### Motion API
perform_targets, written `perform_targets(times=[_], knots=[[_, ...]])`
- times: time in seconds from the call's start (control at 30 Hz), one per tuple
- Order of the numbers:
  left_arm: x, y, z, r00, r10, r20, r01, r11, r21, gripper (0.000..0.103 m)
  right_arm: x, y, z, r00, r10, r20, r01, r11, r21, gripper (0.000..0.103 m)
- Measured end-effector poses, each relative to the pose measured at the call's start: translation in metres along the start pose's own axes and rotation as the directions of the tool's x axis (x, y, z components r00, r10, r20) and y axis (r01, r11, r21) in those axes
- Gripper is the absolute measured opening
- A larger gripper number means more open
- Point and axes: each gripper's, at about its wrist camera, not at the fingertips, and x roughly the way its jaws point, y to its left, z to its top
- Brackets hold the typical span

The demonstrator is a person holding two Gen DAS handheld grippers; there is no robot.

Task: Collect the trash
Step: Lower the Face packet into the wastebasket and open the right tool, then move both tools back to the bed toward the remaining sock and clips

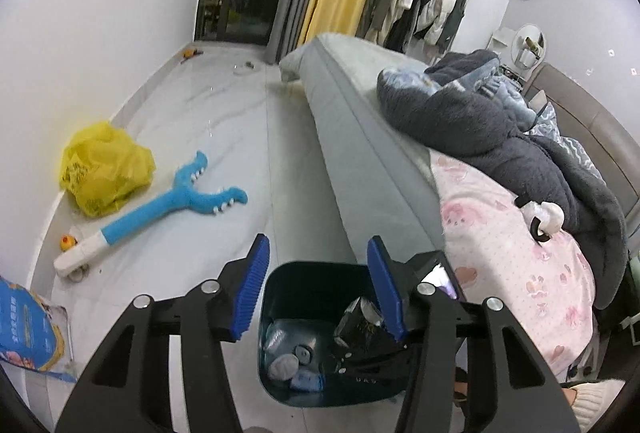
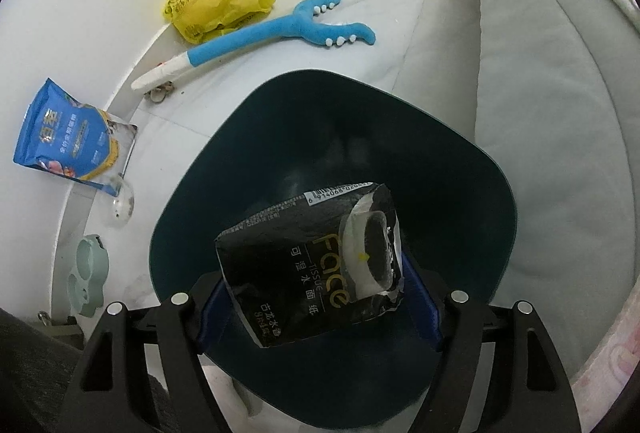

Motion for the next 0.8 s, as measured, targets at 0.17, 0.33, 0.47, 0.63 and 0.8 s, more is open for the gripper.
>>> perform_targets(times=[0.17,0.33,0.47,0.63,0.8], knots=[[-0.008,-0.009,0.006,0.999,-0.012,0.047,0.011,1.000,0.018,0.053,0.002,0.000,-0.002,1.000,-0.004,-0.022,0.003,1.000,-0.014,0.090],[-0.013,-0.019,0.012,0.997,-0.010,0.071,0.007,0.999,0.038,0.053,-0.006,0.000,-0.002,1.000,0.007,-0.009,-0.007,1.000,-0.017,0.090],[-0.016,-0.026,0.016,0.997,0.004,0.081,-0.008,0.999,0.051,0.053,-0.026,-0.002,0.000,0.997,0.045,0.057,-0.044,0.999,-0.017,0.090],[-0.010,-0.038,0.020,0.998,0.026,0.061,-0.031,0.997,0.073,0.053,-0.058,-0.004,0.003,0.986,0.072,0.147,-0.068,0.997,-0.035,0.090],[-0.005,-0.049,0.024,0.998,0.013,0.062,-0.017,0.997,0.071,0.056,-0.090,-0.012,0.004,0.968,0.090,0.236,-0.085,0.996,-0.032,0.090]])
